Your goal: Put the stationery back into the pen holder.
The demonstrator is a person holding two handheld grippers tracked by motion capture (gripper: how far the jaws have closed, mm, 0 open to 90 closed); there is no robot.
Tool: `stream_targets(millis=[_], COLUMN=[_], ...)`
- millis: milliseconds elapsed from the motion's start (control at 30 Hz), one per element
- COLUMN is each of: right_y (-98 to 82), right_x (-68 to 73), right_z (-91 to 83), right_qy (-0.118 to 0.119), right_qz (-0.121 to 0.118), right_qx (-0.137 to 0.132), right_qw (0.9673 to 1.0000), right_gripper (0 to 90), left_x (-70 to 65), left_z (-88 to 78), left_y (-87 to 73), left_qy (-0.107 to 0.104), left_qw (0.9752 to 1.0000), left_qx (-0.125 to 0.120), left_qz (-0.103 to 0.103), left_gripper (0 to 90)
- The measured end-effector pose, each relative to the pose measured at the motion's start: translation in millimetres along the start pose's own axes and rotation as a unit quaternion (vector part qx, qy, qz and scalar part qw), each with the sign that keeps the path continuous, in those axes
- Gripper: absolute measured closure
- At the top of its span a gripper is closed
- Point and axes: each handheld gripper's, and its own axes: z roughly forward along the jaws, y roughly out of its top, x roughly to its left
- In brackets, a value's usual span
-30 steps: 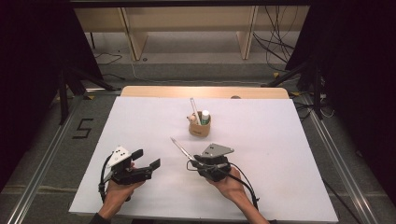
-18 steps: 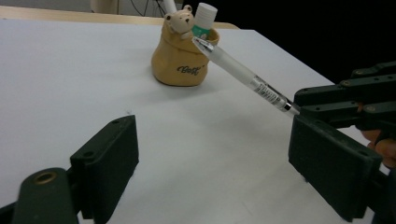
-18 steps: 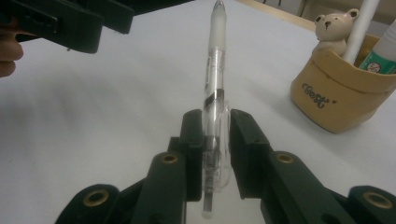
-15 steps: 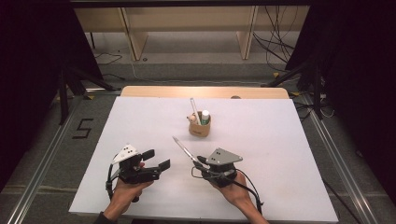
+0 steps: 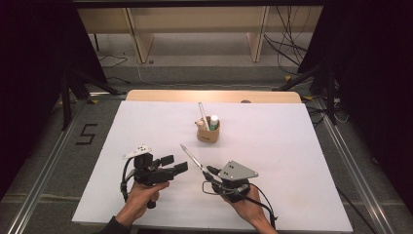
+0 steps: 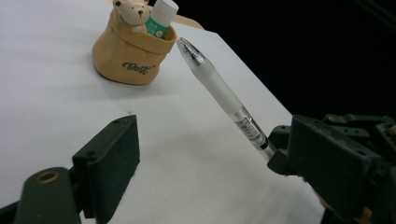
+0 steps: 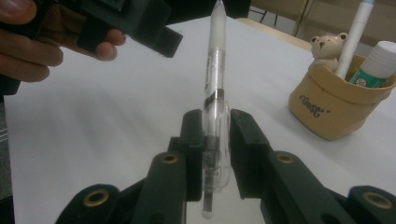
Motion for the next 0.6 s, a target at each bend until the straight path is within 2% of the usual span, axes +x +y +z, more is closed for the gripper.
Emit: stream_targets(millis=[200, 333, 600], right_y=[-2.4, -2.9, -3.3], right_x=[2.4, 4.7, 8.2], right_z=[-1.2, -2.1, -2.9], right_qy=[-0.003, -0.007, -0.009], right_qz=[-0.005, -0.01, -0.019], right_qx=[-0.003, -0.006, -0.01], right_qw=[1.0, 0.9999, 0.9997], right_gripper=[76.6, 76.5, 76.6], left_x=[1.3, 4.7, 6.0], left_z=[8.6, 13.5, 20.8], left_y=[3.3, 5.2, 7.1], left_qy=[-0.02, -0.038, -0.06], left_qw=[0.9988, 0.9954, 0.9878], left_qx=[0.009, 0.005, -0.007], left_qz=[-0.044, -0.088, -0.144], left_gripper=[17.7, 21.1, 32.8])
